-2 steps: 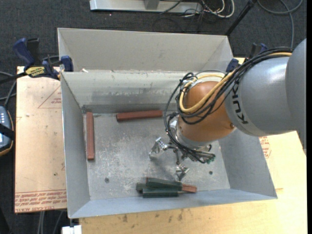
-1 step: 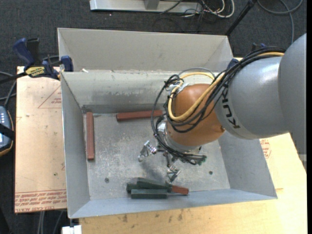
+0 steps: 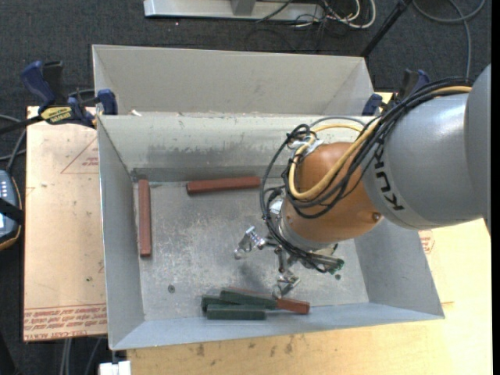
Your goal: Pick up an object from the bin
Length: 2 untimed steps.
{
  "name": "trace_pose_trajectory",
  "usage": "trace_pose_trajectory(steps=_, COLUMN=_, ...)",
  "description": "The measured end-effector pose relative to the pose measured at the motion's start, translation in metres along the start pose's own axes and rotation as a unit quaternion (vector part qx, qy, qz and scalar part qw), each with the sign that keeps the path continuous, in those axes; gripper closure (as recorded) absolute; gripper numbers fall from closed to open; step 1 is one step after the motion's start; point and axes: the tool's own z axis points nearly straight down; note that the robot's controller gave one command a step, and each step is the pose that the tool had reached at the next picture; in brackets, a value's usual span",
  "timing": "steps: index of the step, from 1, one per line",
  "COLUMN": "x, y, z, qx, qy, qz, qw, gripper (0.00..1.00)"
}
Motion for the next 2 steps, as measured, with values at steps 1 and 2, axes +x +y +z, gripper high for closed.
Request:
trace_pose_trajectory(steps=1, x=-0.041, y=0.0548, z=0.0249, qx=-0.01, qy=0.0156, qz=-0.024, qw=0.9995, gripper=1.0)
trace_pose_trajectory(steps=2, x=-0.041, y=0.0548, z=0.0249, qx=-0.01, qy=0.0156, qz=-0.024, qw=0.9995, gripper=1.0)
